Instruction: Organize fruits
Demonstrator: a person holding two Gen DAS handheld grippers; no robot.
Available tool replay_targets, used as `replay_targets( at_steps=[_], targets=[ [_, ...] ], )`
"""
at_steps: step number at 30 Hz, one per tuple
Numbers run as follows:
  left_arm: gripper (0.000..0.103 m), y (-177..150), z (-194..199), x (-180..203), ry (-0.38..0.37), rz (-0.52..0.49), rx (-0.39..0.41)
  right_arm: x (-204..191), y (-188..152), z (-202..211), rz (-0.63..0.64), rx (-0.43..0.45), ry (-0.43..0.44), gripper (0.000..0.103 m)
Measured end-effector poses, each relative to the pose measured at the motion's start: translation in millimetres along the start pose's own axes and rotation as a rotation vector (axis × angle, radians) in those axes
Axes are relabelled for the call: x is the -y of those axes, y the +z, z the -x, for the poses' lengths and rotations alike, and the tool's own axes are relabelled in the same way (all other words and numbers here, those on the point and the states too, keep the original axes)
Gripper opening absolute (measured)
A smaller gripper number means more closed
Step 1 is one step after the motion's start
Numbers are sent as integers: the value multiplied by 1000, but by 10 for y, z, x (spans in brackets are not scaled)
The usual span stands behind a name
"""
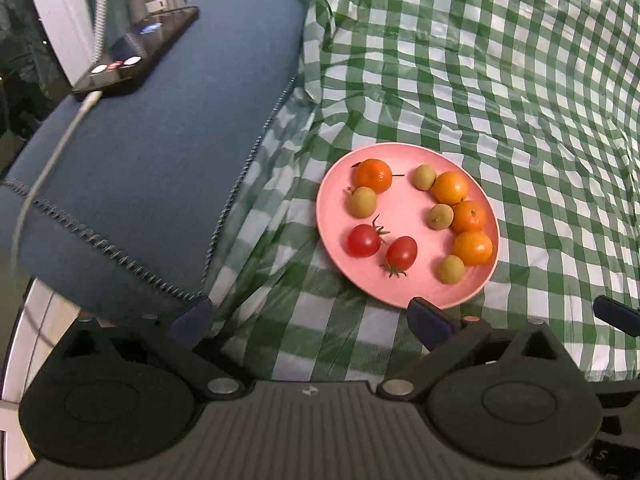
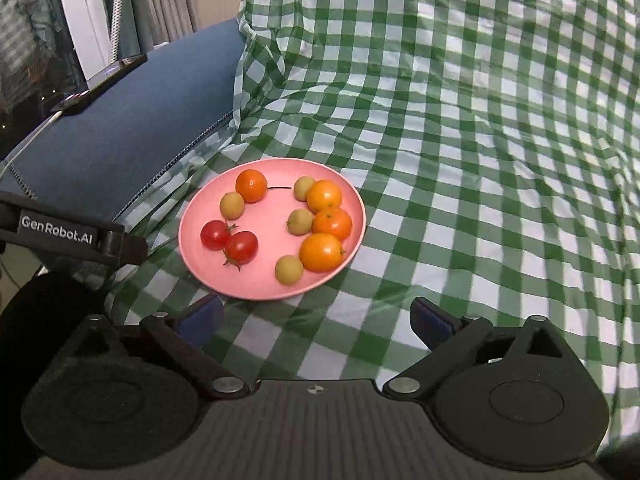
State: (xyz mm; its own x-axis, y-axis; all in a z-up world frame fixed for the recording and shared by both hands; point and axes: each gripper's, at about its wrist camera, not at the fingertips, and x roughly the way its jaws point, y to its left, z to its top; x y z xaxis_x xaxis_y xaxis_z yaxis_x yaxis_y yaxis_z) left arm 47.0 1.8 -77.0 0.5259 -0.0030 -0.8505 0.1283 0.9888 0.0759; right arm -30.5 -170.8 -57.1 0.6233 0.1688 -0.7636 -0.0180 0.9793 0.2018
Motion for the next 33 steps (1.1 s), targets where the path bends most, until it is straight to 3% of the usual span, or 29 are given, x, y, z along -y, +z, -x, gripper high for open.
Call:
replay_targets(
  at_steps=[15, 25, 33],
  targets=[
    [103, -280, 640, 63, 20, -39, 80, -98, -75, 634, -8, 168, -77, 102],
    [103, -467, 820, 170, 15, -99, 108, -128, -231, 886, -42, 205, -92, 102],
    [103, -503, 890, 129, 22, -84, 129, -174, -229, 946, -23, 237, -103, 102]
  ],
)
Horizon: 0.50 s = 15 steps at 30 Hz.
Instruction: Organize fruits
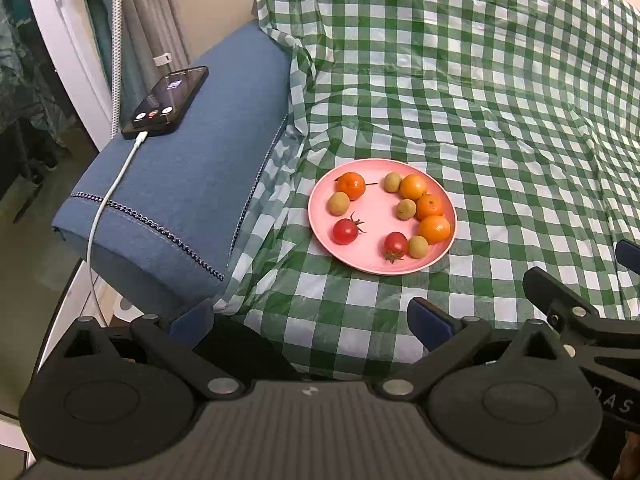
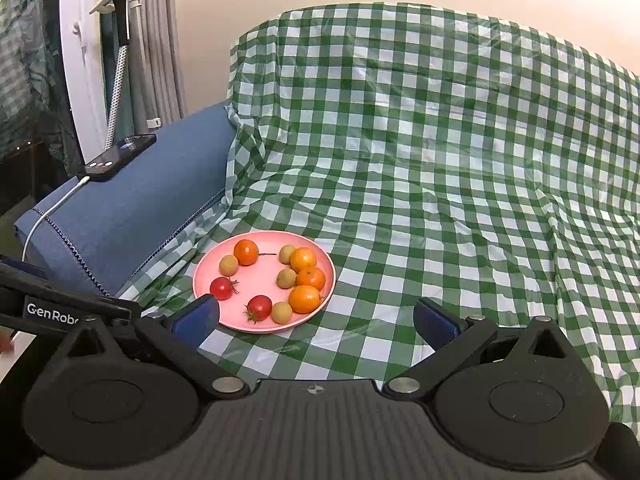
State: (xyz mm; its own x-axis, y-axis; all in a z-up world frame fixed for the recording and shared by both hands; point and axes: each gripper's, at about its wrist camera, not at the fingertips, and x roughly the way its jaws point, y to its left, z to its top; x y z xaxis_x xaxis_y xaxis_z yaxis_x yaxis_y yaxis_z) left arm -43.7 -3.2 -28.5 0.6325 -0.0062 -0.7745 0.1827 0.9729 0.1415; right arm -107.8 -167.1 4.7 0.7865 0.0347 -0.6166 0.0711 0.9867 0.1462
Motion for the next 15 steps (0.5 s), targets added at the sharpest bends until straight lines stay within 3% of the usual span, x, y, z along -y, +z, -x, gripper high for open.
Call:
replay_targets(
  at_steps=[15],
  targets=[
    [103, 27, -37, 31, 28, -6, 6, 40, -23, 19, -12, -5, -11, 102]
  ],
)
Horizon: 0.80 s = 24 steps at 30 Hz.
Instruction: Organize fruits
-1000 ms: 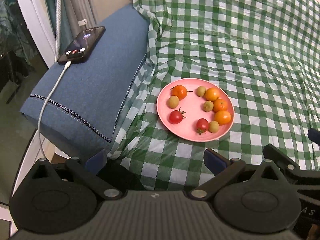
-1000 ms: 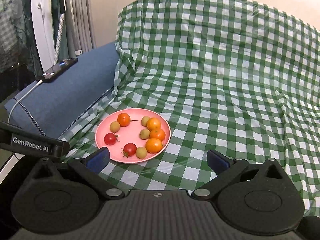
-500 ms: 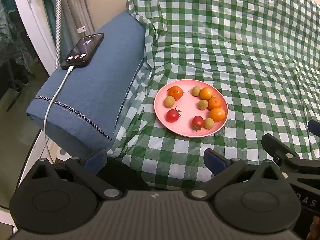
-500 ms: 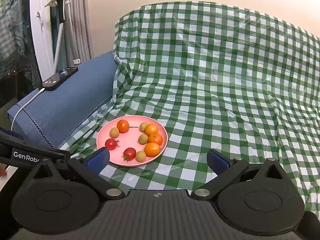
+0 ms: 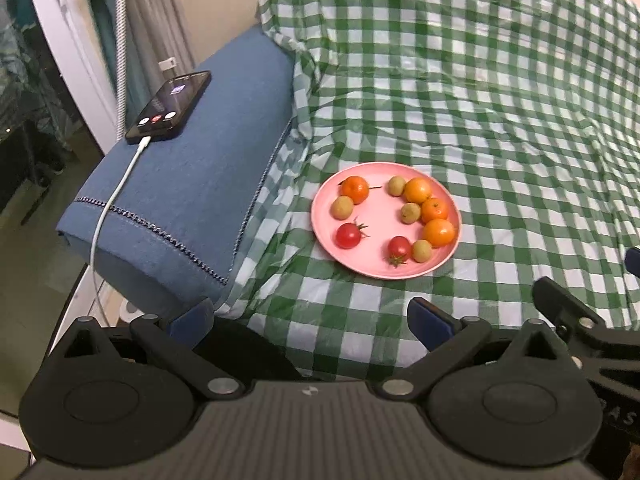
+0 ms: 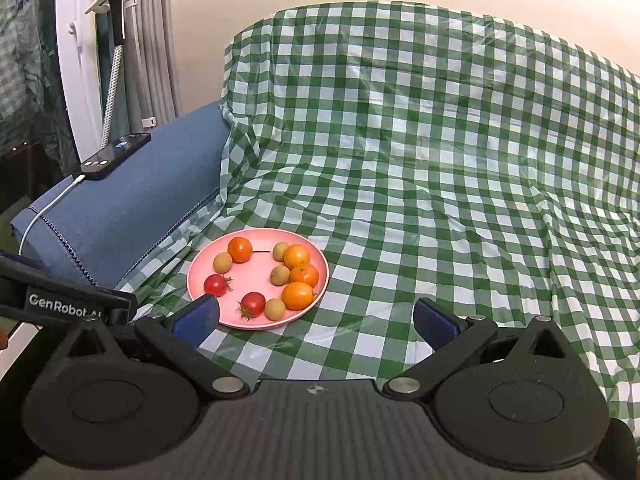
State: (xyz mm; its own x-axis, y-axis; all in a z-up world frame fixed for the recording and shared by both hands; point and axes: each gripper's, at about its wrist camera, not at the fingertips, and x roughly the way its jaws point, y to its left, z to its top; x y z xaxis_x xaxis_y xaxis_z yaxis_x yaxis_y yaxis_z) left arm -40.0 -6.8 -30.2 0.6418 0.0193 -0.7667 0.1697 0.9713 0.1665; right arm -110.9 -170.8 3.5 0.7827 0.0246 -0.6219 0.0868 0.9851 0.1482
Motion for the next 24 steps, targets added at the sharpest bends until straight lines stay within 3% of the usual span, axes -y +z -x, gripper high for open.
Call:
replay_targets(
  at_steps=[5, 9, 24],
  targets=[
    [103, 5, -4, -41, 11, 35, 10, -2, 1, -2, -2, -1, -1, 102],
    [103, 19, -53, -52, 0, 46, -35, -3, -6, -9, -4, -2, 0, 102],
    [103, -6, -49, -3, 24, 11, -29, 5, -34, -36, -11, -1, 2, 102]
  ],
)
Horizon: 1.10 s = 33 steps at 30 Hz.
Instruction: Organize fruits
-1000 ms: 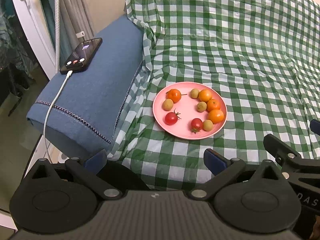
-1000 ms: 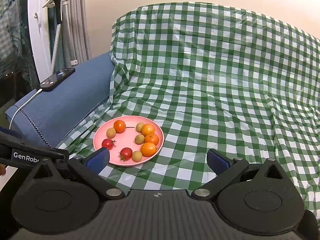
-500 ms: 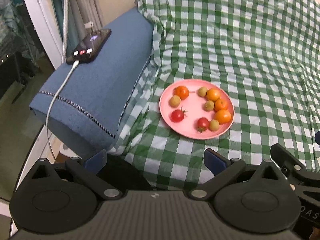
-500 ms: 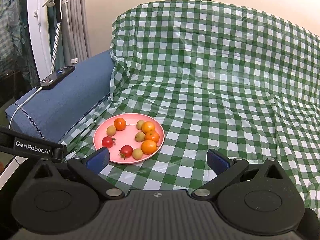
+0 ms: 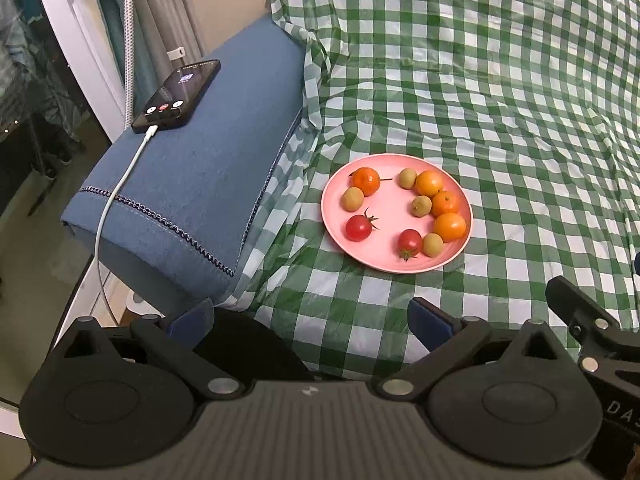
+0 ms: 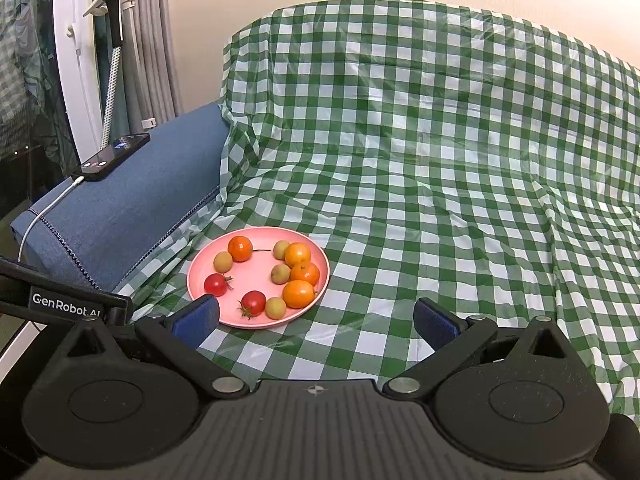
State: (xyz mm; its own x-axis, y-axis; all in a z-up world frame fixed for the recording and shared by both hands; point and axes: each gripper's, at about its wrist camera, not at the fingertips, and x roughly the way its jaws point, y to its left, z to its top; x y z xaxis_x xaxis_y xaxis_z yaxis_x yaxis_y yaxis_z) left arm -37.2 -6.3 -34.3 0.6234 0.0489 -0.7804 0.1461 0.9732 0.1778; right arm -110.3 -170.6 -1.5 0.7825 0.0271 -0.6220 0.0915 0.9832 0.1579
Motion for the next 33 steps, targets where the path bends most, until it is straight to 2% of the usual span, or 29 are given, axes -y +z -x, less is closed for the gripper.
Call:
replay_targets(
  at_steps=[33],
  targets=[
    [103, -9, -1, -12, -15, -2, -8, -7, -18, -7, -3, 2, -5, 102]
  ],
)
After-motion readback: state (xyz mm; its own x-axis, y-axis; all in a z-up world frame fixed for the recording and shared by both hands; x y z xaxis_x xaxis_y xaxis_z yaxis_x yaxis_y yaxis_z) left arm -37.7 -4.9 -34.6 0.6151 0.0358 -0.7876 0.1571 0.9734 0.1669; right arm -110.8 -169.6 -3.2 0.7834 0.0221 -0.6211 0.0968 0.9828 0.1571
